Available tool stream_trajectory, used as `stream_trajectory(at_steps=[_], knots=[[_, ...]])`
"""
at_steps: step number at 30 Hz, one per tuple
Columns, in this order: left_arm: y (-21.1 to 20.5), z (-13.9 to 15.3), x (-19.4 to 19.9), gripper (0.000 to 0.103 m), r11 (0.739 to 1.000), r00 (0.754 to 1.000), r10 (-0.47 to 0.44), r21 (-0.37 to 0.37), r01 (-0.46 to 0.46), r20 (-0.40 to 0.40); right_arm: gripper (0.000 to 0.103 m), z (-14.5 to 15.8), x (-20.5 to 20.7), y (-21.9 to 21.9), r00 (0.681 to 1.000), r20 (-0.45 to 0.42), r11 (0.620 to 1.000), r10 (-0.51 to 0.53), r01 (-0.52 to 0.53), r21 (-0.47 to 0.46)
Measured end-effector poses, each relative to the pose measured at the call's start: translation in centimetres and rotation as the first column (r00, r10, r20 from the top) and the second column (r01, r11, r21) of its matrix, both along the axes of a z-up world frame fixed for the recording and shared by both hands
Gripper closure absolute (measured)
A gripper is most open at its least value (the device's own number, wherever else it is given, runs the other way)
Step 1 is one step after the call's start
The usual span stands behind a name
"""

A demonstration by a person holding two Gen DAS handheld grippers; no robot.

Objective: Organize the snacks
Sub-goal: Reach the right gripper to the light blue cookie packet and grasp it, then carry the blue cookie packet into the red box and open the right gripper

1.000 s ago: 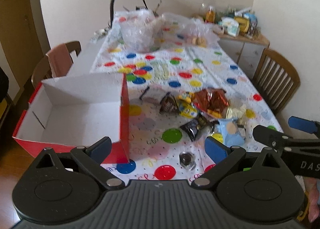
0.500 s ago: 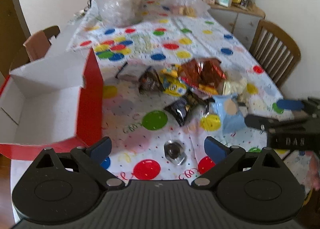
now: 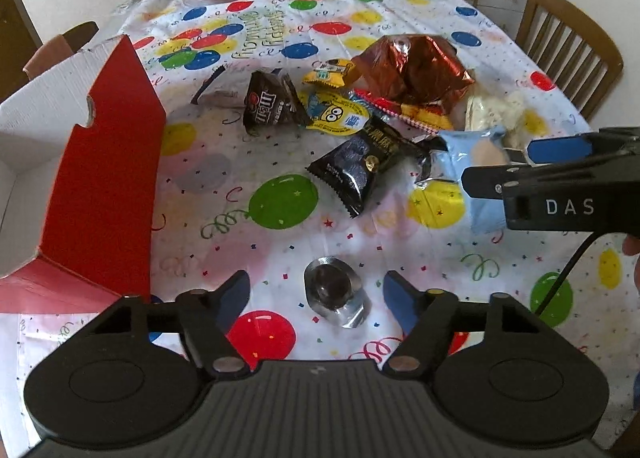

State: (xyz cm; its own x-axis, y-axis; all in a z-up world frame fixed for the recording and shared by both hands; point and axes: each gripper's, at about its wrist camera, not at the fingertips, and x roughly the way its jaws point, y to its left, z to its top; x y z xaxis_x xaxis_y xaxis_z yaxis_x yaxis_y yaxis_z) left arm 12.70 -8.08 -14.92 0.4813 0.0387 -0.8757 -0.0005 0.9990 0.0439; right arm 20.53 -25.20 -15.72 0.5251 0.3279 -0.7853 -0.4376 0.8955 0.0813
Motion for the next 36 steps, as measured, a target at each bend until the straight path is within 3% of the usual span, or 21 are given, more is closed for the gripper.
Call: stream_trajectory(at_steps=[8, 10, 18, 23, 36], knots=[[-1.1, -1.0, 1.1, 0.05, 0.999, 1.0, -0.021, 0.046, 0.022, -0.023, 0.037, -0.8, 1.0, 0.1, 1.0, -0.026, 1.0, 0.002, -0.001, 0.004], [-1.1, -1.4, 1.4, 0.059, 0.999, 0.999, -0.011, 0.051, 0.013, -0.042, 0.04, -1.0, 1.1, 0.1, 1.0, -0.031, 1.0, -0.002, 0.002, 0.003], [-0.3, -1.7, 1.7, 0.076, 1.0, 0.998, 0.019, -0.008, -0.02, -0.062, 0.058, -0.8, 1.1, 0.0, 1.0, -0.025, 1.0, 0.009, -0.009, 0.005], [0.4, -1.6, 1.7, 0.078, 0.996, 0.996, 0.058, -0.061, -0.063, -0.067, 0.058, -0.6, 1.0, -0.4, 0.999, -0.031, 1.0, 0.011, -0.01, 0.02], [2.1, -0.6, 0.1, 0.078, 0.984, 0.986, 0.158, -0.08, -0.162, -0.056, 0.058, 1.8, -1.2, -1.4, 0.998, -0.031, 0.996, 0.049, -0.046, 0.071]])
